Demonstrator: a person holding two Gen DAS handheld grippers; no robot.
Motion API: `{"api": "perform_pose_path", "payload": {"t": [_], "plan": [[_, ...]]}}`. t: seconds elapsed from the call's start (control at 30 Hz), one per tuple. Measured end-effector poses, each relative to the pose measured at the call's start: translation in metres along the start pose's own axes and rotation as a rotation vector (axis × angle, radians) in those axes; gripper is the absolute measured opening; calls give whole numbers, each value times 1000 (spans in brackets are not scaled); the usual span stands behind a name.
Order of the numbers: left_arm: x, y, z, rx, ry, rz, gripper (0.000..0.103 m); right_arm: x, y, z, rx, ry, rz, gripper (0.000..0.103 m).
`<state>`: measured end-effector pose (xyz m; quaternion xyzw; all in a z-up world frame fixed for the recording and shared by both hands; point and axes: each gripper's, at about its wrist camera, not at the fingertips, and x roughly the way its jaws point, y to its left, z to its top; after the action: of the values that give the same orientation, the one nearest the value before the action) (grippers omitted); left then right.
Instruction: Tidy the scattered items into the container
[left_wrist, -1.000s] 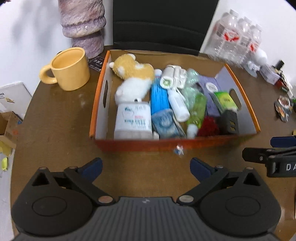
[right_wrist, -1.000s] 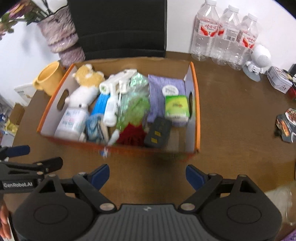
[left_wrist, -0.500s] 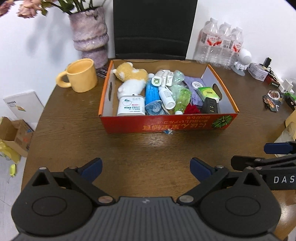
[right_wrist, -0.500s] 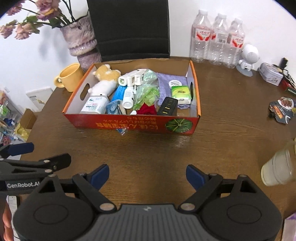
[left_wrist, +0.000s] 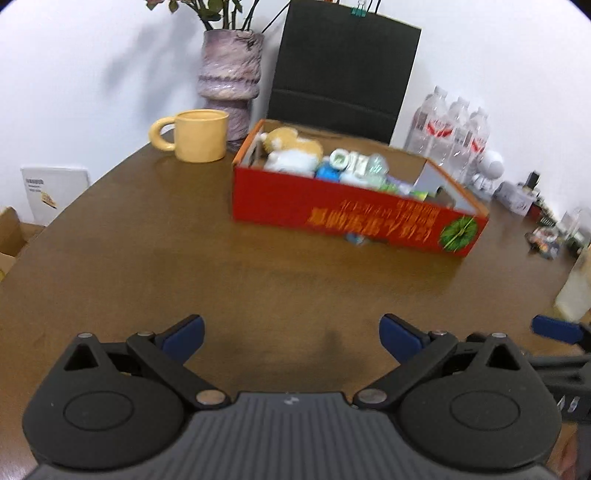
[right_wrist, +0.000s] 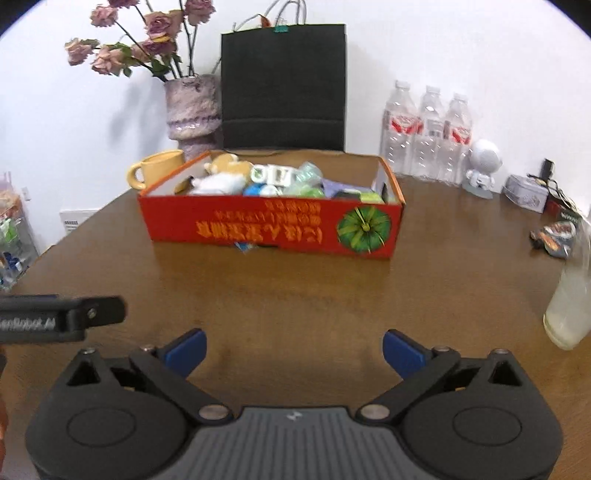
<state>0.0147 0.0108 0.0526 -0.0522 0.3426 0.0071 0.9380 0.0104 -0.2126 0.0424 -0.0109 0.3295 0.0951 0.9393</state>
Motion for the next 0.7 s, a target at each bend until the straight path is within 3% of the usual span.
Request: {"api": "perform_pose_path", "payload": {"t": [0.2,0.47,0.7], "plan": [[6,-3,-33,75,-24,62,103,11,-6,-17,55,8,-3,102],[12,-7,-42,127,8,31,103,11,-1,-42,50,24,-19,103],[11,-8,-43,120,14,27,103,12,10,-43,-1,38,-28,103]]}}
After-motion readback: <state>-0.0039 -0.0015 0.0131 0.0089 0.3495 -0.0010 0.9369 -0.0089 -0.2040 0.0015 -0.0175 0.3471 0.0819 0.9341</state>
